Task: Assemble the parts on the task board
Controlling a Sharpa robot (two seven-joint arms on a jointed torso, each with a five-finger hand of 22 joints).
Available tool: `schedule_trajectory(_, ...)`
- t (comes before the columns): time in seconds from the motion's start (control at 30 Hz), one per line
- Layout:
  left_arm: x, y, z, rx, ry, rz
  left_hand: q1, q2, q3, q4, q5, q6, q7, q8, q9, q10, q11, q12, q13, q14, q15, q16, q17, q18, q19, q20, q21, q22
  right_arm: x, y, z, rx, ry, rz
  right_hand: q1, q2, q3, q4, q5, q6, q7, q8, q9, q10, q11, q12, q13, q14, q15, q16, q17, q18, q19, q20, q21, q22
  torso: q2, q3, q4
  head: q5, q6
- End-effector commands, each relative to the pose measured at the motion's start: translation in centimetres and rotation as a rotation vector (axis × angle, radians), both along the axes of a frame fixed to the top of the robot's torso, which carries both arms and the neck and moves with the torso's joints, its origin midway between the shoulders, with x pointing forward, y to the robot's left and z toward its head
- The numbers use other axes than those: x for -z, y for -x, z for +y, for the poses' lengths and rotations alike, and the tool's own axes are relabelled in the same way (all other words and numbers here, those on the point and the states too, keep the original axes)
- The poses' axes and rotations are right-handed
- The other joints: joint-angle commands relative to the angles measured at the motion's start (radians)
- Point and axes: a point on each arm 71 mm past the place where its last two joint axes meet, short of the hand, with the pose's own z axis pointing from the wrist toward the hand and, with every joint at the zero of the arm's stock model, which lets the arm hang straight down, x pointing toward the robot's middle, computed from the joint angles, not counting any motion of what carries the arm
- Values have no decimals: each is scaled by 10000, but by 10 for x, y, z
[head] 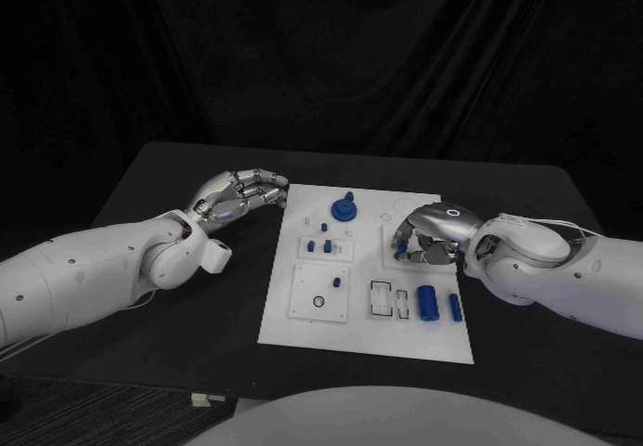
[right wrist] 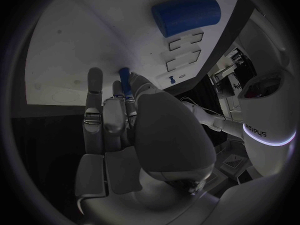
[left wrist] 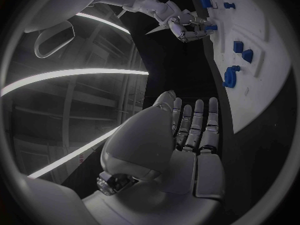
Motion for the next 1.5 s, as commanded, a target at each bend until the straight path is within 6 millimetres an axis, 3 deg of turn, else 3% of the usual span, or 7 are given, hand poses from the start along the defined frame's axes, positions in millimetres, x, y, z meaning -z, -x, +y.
schedule_trajectory(0.03, 0, 1, -2, 123, 224, -18, 93, -27, -15, -50, 60, 59, 6, -67, -14, 60, -12, -67, -9, 79, -1, -33, -12, 134, -12, -24, 33, 13, -3, 1, -1, 8, -304, -350, 183, 29, 128, -107, 75, 183, -34, 84, 90, 210, -68, -81, 12, 19, -106, -75, -20, 89, -10, -85, 60, 89, 0, 8, 4, 25, -2)
schedule_trajectory(0.17, 0, 1, -2, 134, 215, 17, 106, -20, 22, -74, 108, 71, 11, -71, -25, 78, -2, -74, -23, 82, -3, -41, -20, 133, -18, -27, 39, 22, -5, 3, -2, 36, -427, -466, 244, 56, 225, -285, 21, 550, -138, 202, 293, 572, -182, -187, 0, 42, -196, -162, -92, 90, -25, -168, 131, 291, -5, 5, -18, 64, -2)
schedule_trajectory(0.37, 1, 1, -2, 145, 191, 71, 117, -8, 62, -95, 153, 87, 21, -72, -34, 101, 6, -81, -37, 87, -3, -48, -26, 132, -25, -29, 45, 32, -12, 7, -4, 95, -606, -643, 255, 42, 246, -371, -26, 639, -165, 206, 381, 709, -220, -266, -6, 54, -231, -230, -153, 89, -33, -205, 160, 390, -2, 4, -17, 67, -2)
schedule_trajectory(0.77, 2, 1, -3, 176, 162, 149, 143, 3, 154, -152, 252, 128, 36, -67, -52, 164, 21, -97, -69, 116, 7, -55, -38, 125, -41, -32, 61, 58, -57, 15, 7, -129, -1164, -1121, 286, 30, 273, -478, -46, 748, -191, 206, 479, 877, -261, -345, -1, 65, -272, -322, -232, 88, -43, -247, 191, 504, -21, 7, -12, 123, -2)
schedule_trajectory(1.03, 3, 1, -4, 217, 167, 173, 142, 5, 172, -159, 274, 140, 39, -65, -55, 180, 26, -100, -76, 123, 8, -56, -40, 123, -45, -32, 64, 63, -70, 32, 52, -1444, -1251, -679, 286, -14, 299, -549, -55, 619, -167, 64, 490, 907, -245, -476, -19, 122, -274, -314, -206, 78, -29, -265, 227, 596, -8, -5, -14, 162, -2)
schedule_trajectory(1.3, 3, 1, -6, 280, 187, 199, 140, 11, 198, -166, 305, 146, 44, -67, -61, 196, 30, -109, -87, 123, 7, -63, -45, 121, -52, -34, 68, 71, -54, 45, 102, -3118, -681, -636, 406, -79, 364, -732, -72, 527, -133, -83, 491, 986, -229, -581, -17, 128, -276, -384, -255, 73, -51, -288, 268, 672, -5, -4, -28, 240, -2)
schedule_trajectory(1.5, 3, 0, -10, 336, 201, 215, 141, 16, 219, -173, 323, 146, 45, -72, -67, 202, 32, -117, -95, 120, 6, -70, -50, 120, -59, -35, 69, 76, -40, 50, 130, -3945, -302, -633, 413, -98, 378, -794, -186, 493, -106, -161, 490, 1005, -206, -652, -20, 112, -259, -448, -307, 59, -82, -287, 297, 688, 14, 11, -2, 233, -2)
